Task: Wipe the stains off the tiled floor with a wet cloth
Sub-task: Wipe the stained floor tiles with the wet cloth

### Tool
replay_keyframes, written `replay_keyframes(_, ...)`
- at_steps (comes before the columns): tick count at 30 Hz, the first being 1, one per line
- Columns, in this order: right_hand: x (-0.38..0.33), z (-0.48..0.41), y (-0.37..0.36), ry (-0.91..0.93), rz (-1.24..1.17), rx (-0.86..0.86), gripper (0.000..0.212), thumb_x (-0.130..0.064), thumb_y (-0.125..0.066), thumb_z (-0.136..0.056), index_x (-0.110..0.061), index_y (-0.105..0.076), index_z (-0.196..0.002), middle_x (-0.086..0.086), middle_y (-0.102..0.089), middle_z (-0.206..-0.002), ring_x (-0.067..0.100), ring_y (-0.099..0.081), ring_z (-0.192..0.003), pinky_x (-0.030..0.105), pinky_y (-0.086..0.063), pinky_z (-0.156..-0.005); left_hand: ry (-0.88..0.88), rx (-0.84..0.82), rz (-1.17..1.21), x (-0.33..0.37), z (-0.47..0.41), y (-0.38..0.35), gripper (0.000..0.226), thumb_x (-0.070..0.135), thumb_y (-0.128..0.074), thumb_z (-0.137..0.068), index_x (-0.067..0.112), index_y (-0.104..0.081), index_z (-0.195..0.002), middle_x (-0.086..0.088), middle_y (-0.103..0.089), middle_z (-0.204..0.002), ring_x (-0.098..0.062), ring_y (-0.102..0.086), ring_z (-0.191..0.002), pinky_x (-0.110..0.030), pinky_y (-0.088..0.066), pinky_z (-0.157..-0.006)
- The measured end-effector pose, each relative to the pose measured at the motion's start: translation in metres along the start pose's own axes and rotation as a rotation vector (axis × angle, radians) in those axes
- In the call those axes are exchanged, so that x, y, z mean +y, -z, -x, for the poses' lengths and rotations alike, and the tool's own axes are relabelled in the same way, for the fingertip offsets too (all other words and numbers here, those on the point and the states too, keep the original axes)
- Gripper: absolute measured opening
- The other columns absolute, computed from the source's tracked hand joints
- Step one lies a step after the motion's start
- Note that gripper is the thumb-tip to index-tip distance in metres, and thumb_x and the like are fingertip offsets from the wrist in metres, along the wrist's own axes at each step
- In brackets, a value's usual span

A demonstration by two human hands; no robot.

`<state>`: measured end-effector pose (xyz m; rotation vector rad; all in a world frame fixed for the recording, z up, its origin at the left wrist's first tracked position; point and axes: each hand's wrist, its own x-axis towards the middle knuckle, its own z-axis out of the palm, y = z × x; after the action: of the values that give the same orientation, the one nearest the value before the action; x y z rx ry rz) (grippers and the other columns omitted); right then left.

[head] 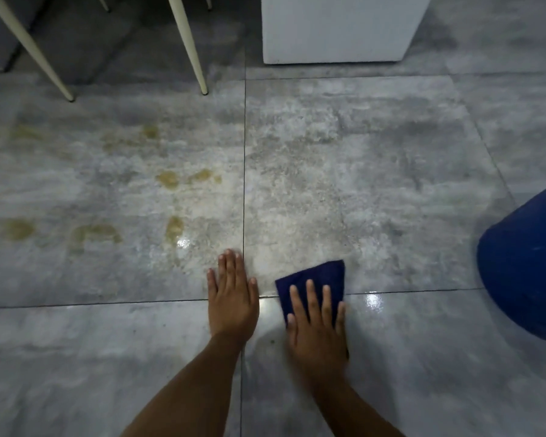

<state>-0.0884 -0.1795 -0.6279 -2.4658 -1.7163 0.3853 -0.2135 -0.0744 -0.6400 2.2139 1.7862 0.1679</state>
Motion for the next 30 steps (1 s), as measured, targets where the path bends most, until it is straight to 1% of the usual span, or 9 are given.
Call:
replay_keyframes(4, -0.004, -0.061, 0.004, 0.213, 0.109, 0.002, 0.052, -0.042, -0.026, -0.097, -0.03, -0.035, -0.147, 0.002, -0.034, -0.154, 0.029, -0.026, -0.143, 0.05, -0.014, -0.114, -0.002, 0.013, -0.014, -0.003, -0.003, -0.003, 0.06, 0.037, -0.01, -0.099, 0.009, -0.009, -0.153, -0.008, -0.005, -0.161, -0.02, 0.004, -0.149, -0.041, 0.005, -0.119)
replay_keyframes(7, 0.012, -0.077, 0.006, 0.021, 0.072, 0.03, 0.054, -0.044, -0.019, -0.097, -0.03, -0.029, -0.149, 0.001, -0.026, -0.156, 0.027, -0.017, -0.146, 0.049, -0.005, -0.116, -0.012, -0.006, -0.004, -0.006, -0.002, -0.003, 0.06, 0.037, -0.009, -0.099, 0.01, -0.008, -0.153, -0.007, -0.001, -0.161, -0.019, 0.007, -0.149, -0.041, 0.009, -0.119)
replay_keyframes(10, -0.003, -0.042, 0.005, -0.106, -0.024, 0.051, 0.054, -0.044, -0.019, -0.099, -0.025, -0.033, -0.147, 0.005, -0.03, -0.154, 0.033, -0.023, -0.144, 0.056, -0.015, -0.115, -0.017, -0.008, 0.011, -0.009, -0.003, 0.0, 0.06, 0.036, -0.012, -0.1, 0.011, -0.009, -0.154, -0.009, -0.003, -0.161, -0.021, 0.005, -0.149, -0.042, 0.008, -0.119)
replay_keyframes(14, -0.031, -0.031, -0.005, 0.219, 0.017, -0.092, 0.058, -0.043, -0.007, -0.101, -0.025, -0.037, -0.146, 0.007, -0.035, -0.152, 0.033, -0.029, -0.141, 0.054, -0.017, -0.113, 0.069, 0.006, 0.0, -0.024, 0.004, 0.016, 0.061, 0.039, -0.007, -0.099, 0.01, -0.004, -0.153, -0.008, 0.001, -0.161, -0.02, 0.009, -0.148, -0.04, 0.011, -0.118)
replay_keyframes(17, -0.035, -0.079, 0.0, 0.309, 0.109, -0.063, 0.058, -0.047, -0.006, -0.099, -0.029, -0.032, -0.148, 0.002, -0.03, -0.155, 0.029, -0.022, -0.144, 0.051, -0.011, -0.115, 0.185, 0.052, -0.003, -0.058, 0.009, 0.031, 0.066, 0.044, 0.001, -0.096, 0.01, 0.002, -0.153, -0.005, 0.011, -0.159, -0.017, 0.019, -0.146, -0.035, 0.02, -0.116)
replay_keyframes(20, -0.03, -0.089, 0.0, 0.051, 0.029, -0.059, 0.058, -0.046, -0.011, -0.095, -0.032, -0.016, -0.151, -0.001, -0.015, -0.16, 0.027, -0.005, -0.148, 0.052, 0.0, -0.116, 0.315, 0.123, -0.022, -0.103, 0.012, 0.044, 0.071, 0.045, -0.001, -0.094, 0.007, -0.005, -0.153, -0.009, 0.003, -0.161, -0.016, 0.014, -0.146, -0.033, 0.019, -0.116)
replay_keyframes(22, -0.05, -0.063, -0.002, -0.044, -0.031, 0.002, 0.056, -0.043, -0.021, -0.095, -0.027, -0.025, -0.148, 0.005, -0.026, -0.156, 0.033, -0.018, -0.145, 0.058, -0.01, -0.113, 0.398, 0.159, -0.027, -0.128, 0.01, 0.051, 0.071, 0.045, -0.004, -0.094, 0.004, -0.009, -0.153, -0.012, -0.005, -0.161, -0.019, 0.006, -0.148, -0.035, 0.015, -0.117)
replay_keyframes(25, -0.097, -0.026, -0.013, 0.217, -0.048, -0.111, 0.053, -0.042, -0.016, -0.1, -0.023, -0.04, -0.143, 0.008, -0.041, -0.149, 0.037, -0.035, -0.137, 0.06, -0.021, -0.107, 0.493, 0.161, -0.023, -0.149, 0.001, 0.06, 0.07, 0.043, -0.008, -0.095, 0.004, -0.009, -0.153, -0.014, -0.007, -0.161, -0.022, 0.002, -0.149, -0.037, 0.012, -0.119)
replay_keyframes(30, -0.157, -0.074, -0.028, 0.511, 0.047, -0.133, 0.053, -0.042, -0.023, -0.097, -0.027, -0.036, -0.146, 0.004, -0.034, -0.154, 0.032, -0.026, -0.143, 0.055, -0.011, -0.112, 0.561, 0.154, -0.001, -0.162, -0.02, 0.06, 0.068, 0.042, -0.01, -0.097, 0.004, -0.003, -0.153, -0.013, 0.001, -0.162, -0.021, 0.008, -0.149, -0.039, 0.012, -0.119)
